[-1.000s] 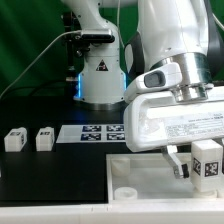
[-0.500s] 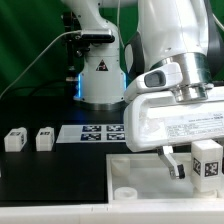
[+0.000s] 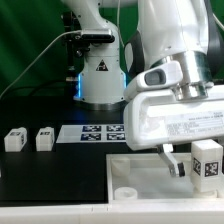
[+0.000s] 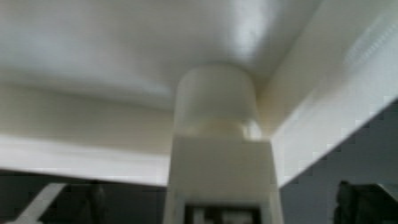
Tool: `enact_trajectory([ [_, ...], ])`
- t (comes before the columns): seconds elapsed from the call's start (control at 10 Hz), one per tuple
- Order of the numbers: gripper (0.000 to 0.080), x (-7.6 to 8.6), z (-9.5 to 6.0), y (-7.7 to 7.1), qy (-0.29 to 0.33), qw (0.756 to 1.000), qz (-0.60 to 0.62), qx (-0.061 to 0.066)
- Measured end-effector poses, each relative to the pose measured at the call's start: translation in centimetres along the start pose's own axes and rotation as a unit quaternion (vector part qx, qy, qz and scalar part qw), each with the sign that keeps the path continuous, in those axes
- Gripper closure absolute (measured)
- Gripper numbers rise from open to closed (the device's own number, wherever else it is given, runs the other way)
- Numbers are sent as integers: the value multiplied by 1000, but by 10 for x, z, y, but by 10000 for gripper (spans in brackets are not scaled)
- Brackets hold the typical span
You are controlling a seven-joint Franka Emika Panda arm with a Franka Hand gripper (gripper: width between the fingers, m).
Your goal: Assemble one leg
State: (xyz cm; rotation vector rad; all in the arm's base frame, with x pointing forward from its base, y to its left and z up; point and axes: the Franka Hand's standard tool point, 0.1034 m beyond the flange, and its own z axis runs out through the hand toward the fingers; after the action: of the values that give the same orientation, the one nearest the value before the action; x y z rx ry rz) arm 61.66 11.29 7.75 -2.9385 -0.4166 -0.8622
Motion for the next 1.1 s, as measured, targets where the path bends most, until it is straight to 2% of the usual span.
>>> enact_trajectory([
  [0.2,150,9,-17,5,-50,999,3,4],
  [0.3,150,14,-21,8,-45,999,6,2],
  [0.4,150,9,-20,4,-77,997,9,8],
  [0.5,150,10,-20,-2,-141,990,12,20],
  [0.7,150,18,-16,-5,-256,966,23,37],
  [0.8,150,22,-13,-6,-294,954,27,43],
  [0.9,150,24,-9,-8,-318,946,26,48],
  [1.0,150,24,-5,-8,-314,948,27,48],
  [1.1,150,17,-2,-9,-317,947,27,49],
])
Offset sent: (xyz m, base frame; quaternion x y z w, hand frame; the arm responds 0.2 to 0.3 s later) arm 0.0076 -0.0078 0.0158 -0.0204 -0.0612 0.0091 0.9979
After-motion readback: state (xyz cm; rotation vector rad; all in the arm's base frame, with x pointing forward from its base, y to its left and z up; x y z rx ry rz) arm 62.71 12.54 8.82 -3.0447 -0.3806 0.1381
